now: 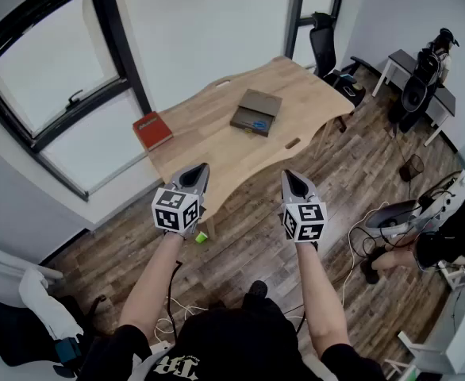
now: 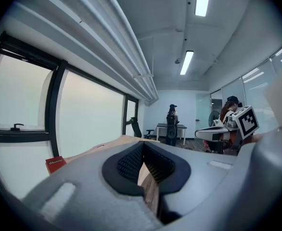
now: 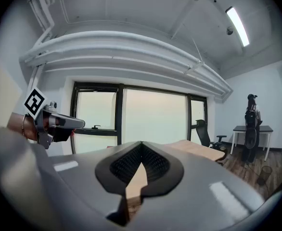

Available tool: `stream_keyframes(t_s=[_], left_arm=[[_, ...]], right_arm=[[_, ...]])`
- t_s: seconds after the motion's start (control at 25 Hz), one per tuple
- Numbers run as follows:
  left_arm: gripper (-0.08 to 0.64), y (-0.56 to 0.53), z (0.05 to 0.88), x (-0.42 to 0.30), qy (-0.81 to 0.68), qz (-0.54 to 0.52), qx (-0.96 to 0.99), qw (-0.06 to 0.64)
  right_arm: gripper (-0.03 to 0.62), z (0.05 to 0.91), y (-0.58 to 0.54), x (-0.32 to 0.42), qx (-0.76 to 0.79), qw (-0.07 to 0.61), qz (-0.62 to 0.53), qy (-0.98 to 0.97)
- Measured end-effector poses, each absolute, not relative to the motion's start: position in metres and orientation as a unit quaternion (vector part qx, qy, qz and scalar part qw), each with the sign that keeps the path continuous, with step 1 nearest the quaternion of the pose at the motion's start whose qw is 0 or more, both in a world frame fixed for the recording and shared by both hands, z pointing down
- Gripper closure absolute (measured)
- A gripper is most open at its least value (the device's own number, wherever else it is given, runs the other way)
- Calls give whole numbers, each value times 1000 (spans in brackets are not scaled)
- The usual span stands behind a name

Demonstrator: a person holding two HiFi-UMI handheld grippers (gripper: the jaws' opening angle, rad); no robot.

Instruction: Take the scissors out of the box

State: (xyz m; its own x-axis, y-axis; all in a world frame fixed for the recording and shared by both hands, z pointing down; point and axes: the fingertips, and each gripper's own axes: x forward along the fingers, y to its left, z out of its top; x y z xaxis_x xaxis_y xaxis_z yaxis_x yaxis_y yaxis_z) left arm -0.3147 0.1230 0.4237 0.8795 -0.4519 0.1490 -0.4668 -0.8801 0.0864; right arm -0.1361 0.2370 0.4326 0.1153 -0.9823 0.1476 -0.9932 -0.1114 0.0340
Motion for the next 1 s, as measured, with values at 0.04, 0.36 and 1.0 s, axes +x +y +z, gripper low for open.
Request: stream_keyframes(t_s=[0.04,0.36,1.0], left_arm=[[557,124,424,-314,-237,63,968,60],[557,130,431,-295,-234,66,968,68],[557,147,437,-208,-227,67,969,74]], right_arm=[[588,434,239,-136,744,61,44,-664],[588,440,243,-119,742,64,48,-666],[588,451,245,-44,726,66,54,-682]])
